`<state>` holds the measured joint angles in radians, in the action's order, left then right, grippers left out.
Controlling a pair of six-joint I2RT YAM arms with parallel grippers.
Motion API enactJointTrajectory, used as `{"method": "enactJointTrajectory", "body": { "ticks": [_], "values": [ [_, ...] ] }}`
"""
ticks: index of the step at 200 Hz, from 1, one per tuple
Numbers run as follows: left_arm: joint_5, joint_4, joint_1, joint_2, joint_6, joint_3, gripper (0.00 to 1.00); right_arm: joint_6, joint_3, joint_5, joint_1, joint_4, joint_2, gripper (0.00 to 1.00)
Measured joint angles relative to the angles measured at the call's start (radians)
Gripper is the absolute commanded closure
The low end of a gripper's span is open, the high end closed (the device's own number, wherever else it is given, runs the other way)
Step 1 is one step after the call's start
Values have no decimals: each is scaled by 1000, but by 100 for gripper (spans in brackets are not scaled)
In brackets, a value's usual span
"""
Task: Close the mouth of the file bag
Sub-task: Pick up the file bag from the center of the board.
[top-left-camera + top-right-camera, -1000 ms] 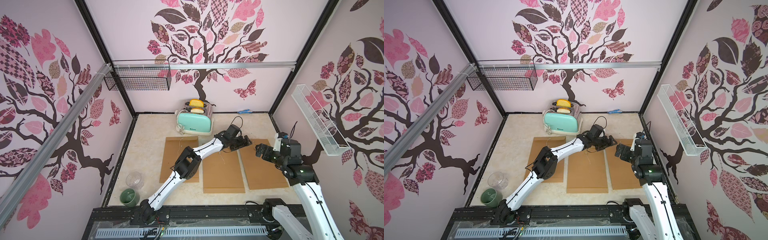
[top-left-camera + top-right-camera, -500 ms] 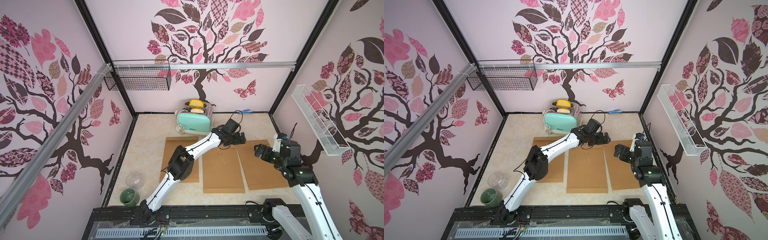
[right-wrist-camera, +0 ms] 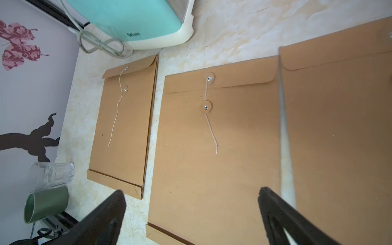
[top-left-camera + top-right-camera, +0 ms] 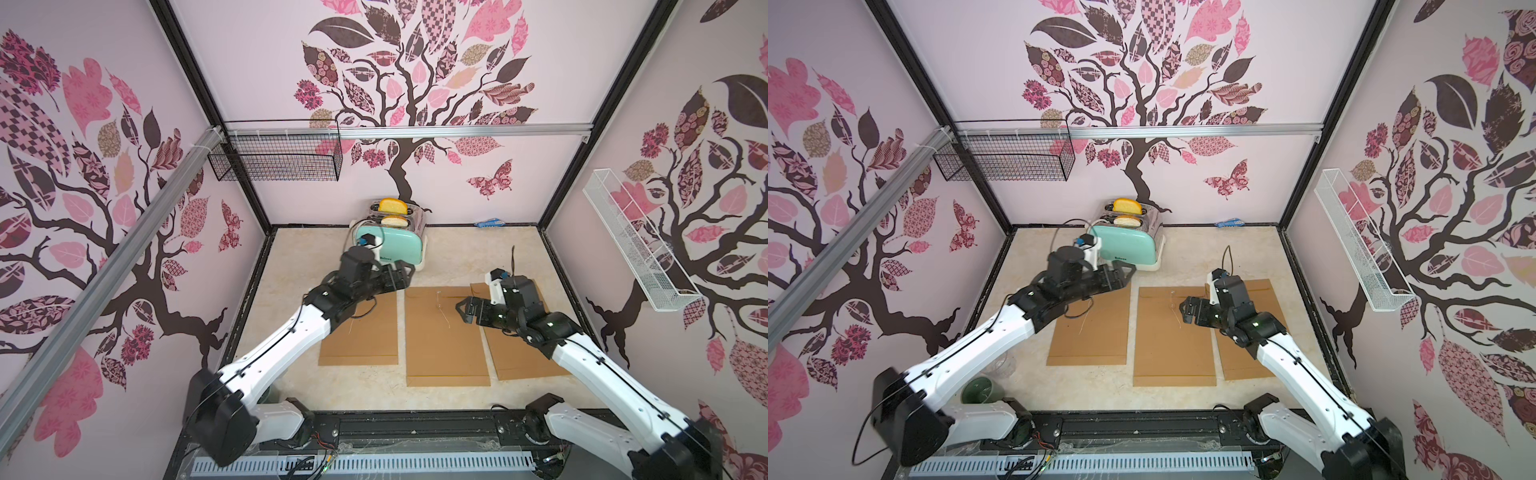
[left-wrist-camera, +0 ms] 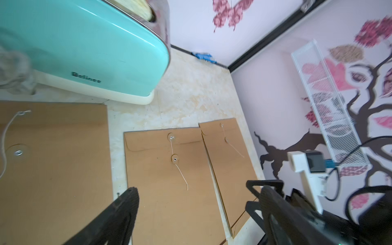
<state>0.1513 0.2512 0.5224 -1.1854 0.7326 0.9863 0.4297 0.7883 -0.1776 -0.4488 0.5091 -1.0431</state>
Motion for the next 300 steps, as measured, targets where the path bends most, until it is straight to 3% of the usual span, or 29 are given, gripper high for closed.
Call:
{"method": "enactJointTrajectory", "body": {
  "ticks": [30, 68, 91, 124, 164, 191, 274, 292, 300],
  "values": [
    [80, 28, -325, 163, 48, -229, 2, 58, 8, -53, -22, -61, -137, 1],
    [137, 54, -498, 142, 53, -312, 5, 93, -10, -72, -60, -214, -188, 0],
    [152, 16, -577, 38, 53, -338, 7, 85, 62, -74, -143, -275, -320, 5],
    [171, -11, -586, -72, 50, -339, 7, 86, 200, -114, -183, -341, -548, 7],
    [122, -29, -600, -106, 17, -336, 10, 73, 340, -173, -198, -346, -731, 23],
    [143, -83, -608, -223, 8, -337, 12, 60, 423, -207, -203, -349, -841, 24],
    [197, -208, -608, -313, -5, -363, 20, 34, 549, -281, -204, -319, -1023, 32],
    [212, -247, -608, -325, -5, -368, 20, 25, 573, -301, -204, -320, -1047, 36],
    [217, -260, -608, -328, -5, -371, 20, 22, 581, -312, -204, -323, -1056, 43]
  ]
}}
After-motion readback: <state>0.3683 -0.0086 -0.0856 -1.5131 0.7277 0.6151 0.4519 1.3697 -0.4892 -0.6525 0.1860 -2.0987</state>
